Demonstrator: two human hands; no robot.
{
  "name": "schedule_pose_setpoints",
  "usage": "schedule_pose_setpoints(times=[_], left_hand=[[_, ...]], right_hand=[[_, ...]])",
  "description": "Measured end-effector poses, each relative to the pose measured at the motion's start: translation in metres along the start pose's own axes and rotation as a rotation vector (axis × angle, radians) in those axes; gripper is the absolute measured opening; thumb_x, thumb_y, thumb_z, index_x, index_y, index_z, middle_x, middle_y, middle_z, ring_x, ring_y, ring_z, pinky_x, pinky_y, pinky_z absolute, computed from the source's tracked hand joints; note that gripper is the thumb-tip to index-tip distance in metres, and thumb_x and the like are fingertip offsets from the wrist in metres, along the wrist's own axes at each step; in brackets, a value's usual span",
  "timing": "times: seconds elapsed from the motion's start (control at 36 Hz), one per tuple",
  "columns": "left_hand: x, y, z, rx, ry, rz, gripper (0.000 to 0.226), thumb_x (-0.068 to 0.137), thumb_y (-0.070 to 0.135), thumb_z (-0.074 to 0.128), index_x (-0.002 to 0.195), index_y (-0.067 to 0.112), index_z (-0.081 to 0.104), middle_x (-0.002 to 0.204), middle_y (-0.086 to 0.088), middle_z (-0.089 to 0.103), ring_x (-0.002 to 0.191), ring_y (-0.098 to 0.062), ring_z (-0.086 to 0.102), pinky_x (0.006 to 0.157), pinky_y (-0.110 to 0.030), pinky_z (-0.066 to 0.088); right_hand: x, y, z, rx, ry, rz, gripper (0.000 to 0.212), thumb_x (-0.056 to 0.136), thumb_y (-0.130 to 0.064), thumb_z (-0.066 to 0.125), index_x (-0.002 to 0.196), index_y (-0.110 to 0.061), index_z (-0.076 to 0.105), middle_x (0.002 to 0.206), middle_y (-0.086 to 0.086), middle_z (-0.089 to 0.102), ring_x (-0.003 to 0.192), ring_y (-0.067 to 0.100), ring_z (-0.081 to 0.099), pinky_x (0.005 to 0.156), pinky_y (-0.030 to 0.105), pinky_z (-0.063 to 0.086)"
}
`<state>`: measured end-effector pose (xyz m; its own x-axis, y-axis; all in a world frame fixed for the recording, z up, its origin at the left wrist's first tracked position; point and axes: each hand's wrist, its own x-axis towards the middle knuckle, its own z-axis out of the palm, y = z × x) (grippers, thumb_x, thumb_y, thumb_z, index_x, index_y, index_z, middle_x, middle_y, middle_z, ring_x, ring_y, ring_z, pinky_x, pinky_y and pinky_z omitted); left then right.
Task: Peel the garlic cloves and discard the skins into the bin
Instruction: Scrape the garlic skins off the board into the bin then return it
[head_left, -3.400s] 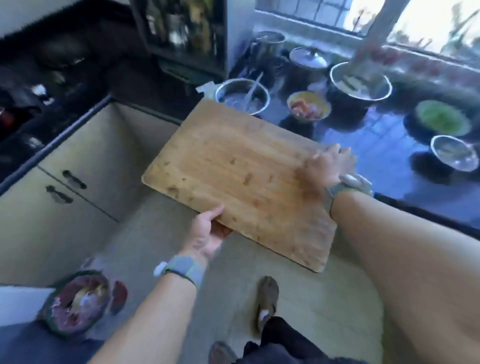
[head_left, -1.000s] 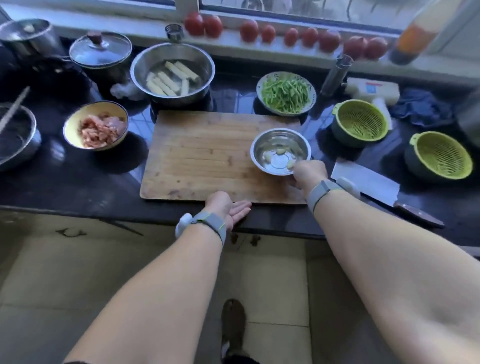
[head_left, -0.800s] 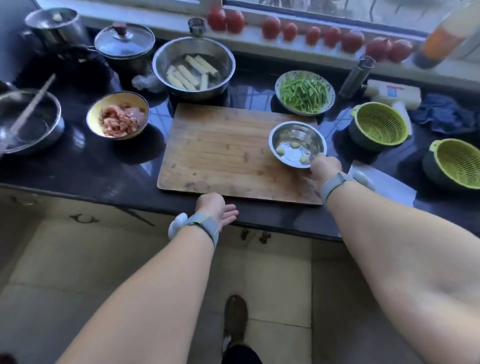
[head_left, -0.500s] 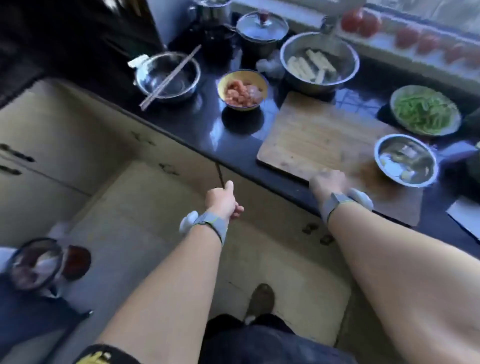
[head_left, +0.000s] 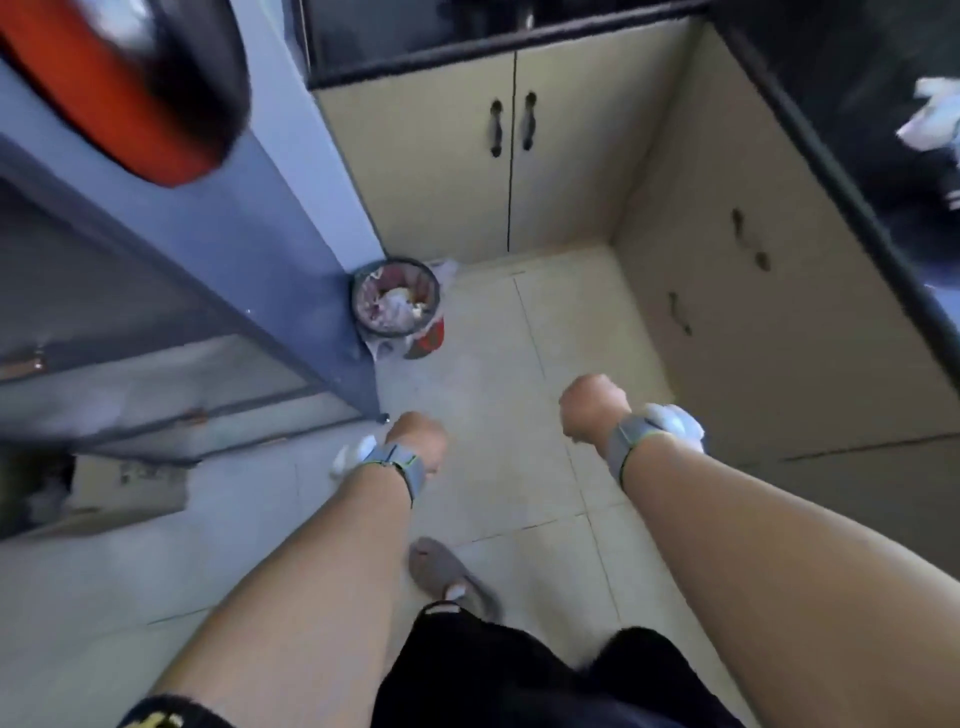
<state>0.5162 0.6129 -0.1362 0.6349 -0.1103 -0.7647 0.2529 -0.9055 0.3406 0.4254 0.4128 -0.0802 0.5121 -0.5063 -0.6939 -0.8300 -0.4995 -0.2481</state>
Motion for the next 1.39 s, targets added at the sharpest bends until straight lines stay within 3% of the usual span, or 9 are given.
schedule_pose_setpoints(times=[0.14,0.36,0.47,0.64,0.81,0.97,1.14,1.25,1.39], left_hand=[[0.101,-0.033,-0.013,0.085,0.08,-0.043,0.033,0.099,0.014,0.045,0.115,-0.007,0.064,0.115,-0.023,0.069,0.106,-0.037,0.067,0.087,-0.038,0.056],[0.32,-0.081,0.052,0.171,0.095,-0.056,0.033,0.097,0.004,0.043,0.122,0.0,0.064,0.128,-0.019,0.062,0.12,-0.035,0.058,0.091,-0.034,0.046],[0.427,-0.12,0.092,0.143,0.177,0.018,0.046,0.096,0.006,0.046,0.143,0.006,0.047,0.144,-0.017,0.05,0.13,-0.035,0.05,0.106,-0.04,0.044],[0.59,-0.15,0.105,0.382,0.243,0.206,0.064,0.103,0.027,0.047,0.158,0.011,0.019,0.167,-0.007,0.009,0.154,-0.025,0.008,0.122,-0.035,0.009],[0.653,-0.177,0.128,0.392,0.334,0.298,0.057,0.105,0.033,0.039,0.157,0.013,0.026,0.163,-0.002,0.025,0.148,-0.022,0.026,0.118,-0.033,0.025],[0.653,-0.194,0.156,0.195,0.414,0.424,0.051,0.087,0.023,0.072,0.135,0.013,0.054,0.138,-0.005,0.047,0.127,-0.029,0.042,0.105,-0.035,0.038],[0.666,-0.192,0.148,-0.043,0.4,0.334,0.074,0.079,0.018,0.082,0.144,0.023,0.048,0.142,-0.004,0.037,0.131,-0.023,0.039,0.111,-0.031,0.036],[0.674,-0.195,0.143,-0.012,0.412,0.424,0.047,0.075,0.011,0.084,0.119,0.019,0.071,0.116,0.0,0.05,0.107,-0.021,0.055,0.094,-0.02,0.041],[0.675,-0.193,0.146,-0.035,0.481,0.43,0.021,0.078,0.002,0.078,0.095,0.014,0.074,0.095,-0.001,0.06,0.087,-0.022,0.065,0.078,-0.025,0.049]], right_hand=[[0.08,-0.058,0.066,-0.069,-0.082,-0.025,0.039,0.1,-0.006,0.04,0.134,-0.005,0.058,0.14,0.016,0.052,0.128,0.031,0.054,0.096,0.033,0.048],[0.285,-0.093,0.196,0.053,-0.063,-0.109,0.031,0.094,-0.005,0.049,0.117,-0.005,0.069,0.117,0.017,0.068,0.111,0.036,0.063,0.095,0.043,0.054],[0.382,-0.093,0.258,-0.039,-0.062,-0.19,0.028,0.094,-0.007,0.051,0.114,-0.008,0.07,0.113,0.015,0.069,0.107,0.035,0.065,0.092,0.041,0.056],[0.522,-0.092,0.326,-0.107,-0.019,-0.265,0.037,0.094,-0.011,0.05,0.125,-0.024,0.067,0.131,0.007,0.062,0.115,0.028,0.063,0.096,0.03,0.05],[0.605,-0.091,0.367,-0.124,0.066,-0.348,0.037,0.096,-0.014,0.055,0.133,-0.017,0.062,0.133,0.01,0.059,0.123,0.031,0.056,0.102,0.035,0.047],[0.628,-0.087,0.384,-0.132,0.085,-0.353,0.035,0.091,-0.016,0.06,0.126,-0.017,0.064,0.125,0.009,0.062,0.118,0.031,0.058,0.094,0.032,0.045],[0.647,-0.098,0.398,-0.164,0.141,-0.472,0.026,0.088,-0.019,0.065,0.113,-0.017,0.069,0.115,0.008,0.063,0.109,0.034,0.06,0.083,0.032,0.044],[0.655,-0.098,0.4,-0.209,0.186,-0.523,0.013,0.09,-0.018,0.066,0.102,-0.018,0.072,0.107,0.009,0.067,0.101,0.035,0.063,0.078,0.03,0.042],[0.655,-0.096,0.401,-0.286,0.172,-0.532,0.018,0.092,-0.012,0.061,0.105,-0.013,0.074,0.11,0.013,0.066,0.103,0.036,0.062,0.08,0.031,0.043]])
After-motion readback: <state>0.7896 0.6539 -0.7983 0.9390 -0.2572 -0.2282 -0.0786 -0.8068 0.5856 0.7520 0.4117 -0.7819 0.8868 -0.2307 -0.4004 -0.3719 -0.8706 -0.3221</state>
